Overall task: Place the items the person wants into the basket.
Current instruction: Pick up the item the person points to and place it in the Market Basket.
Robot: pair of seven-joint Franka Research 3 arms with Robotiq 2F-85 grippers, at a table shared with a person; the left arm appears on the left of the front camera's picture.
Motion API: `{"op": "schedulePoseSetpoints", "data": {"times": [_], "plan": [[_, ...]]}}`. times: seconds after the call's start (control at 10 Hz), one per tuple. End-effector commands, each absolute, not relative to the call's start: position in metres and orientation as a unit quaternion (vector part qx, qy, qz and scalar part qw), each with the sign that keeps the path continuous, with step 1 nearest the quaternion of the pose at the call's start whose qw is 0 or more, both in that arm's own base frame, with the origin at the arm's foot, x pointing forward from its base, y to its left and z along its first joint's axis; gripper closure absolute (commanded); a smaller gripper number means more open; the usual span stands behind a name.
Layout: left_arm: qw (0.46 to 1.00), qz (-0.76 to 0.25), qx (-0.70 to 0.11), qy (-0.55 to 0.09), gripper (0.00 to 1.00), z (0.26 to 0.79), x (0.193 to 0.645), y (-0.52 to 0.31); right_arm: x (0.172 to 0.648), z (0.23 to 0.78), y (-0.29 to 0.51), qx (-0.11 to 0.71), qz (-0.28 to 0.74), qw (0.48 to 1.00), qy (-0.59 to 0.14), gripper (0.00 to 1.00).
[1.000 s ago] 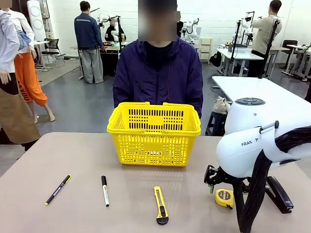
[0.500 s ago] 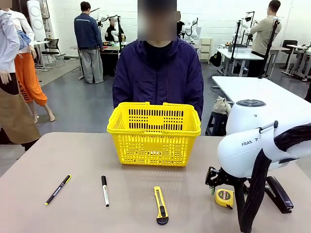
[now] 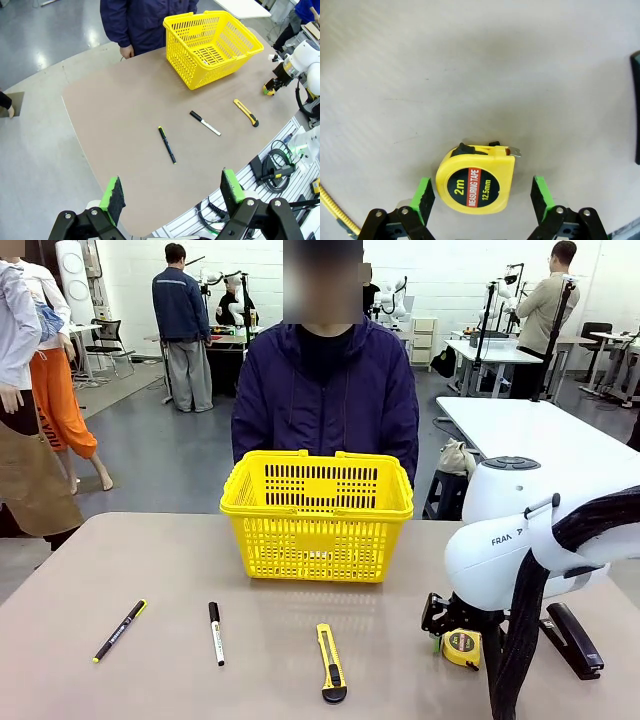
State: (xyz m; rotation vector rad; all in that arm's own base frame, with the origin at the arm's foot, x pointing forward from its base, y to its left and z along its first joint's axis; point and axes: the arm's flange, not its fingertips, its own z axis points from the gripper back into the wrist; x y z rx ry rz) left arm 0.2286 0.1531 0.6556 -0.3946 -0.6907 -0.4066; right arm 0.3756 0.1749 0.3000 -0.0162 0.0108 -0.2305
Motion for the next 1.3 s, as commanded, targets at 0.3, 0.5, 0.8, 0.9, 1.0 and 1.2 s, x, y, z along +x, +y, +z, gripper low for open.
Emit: {"op": "schedulePoseSetpoints", "data": {"times": [0.3,0.5,0.8,0.9,1.0,1.2], "plan": [[0.900,-0.200,-0.192,-0.336,0.00,0.656,0.229,0.153,0.378,0.298,0.176,0.004,-0.085,0.996,-0.006,1.00],[0.900,-0.200,-0.192,-0.336,0.00,0.656,0.229,0.153,0.378,0.298,0.176,0.003,-0.085,0.996,-0.008,0.88],[0.900,-0.200,-0.192,-0.336,0.00,0.656,0.229,0.153,0.377,0.322,0.178,-0.014,-0.106,0.994,0.012,1.00],[0.900,-0.200,-0.192,-0.336,0.00,0.656,0.229,0.153,0.372,0.350,0.181,-0.023,-0.092,0.995,0.003,1.00],[0.900,-0.200,-0.192,-0.336,0.00,0.656,0.229,0.153,0.367,0.387,0.188,-0.040,-0.079,0.996,-0.006,1.00],[0.900,-0.200,-0.192,-0.336,0.00,0.656,0.229,0.153,0.367,0.454,0.200,-0.064,-0.075,0.995,-0.025,1.00]]}}
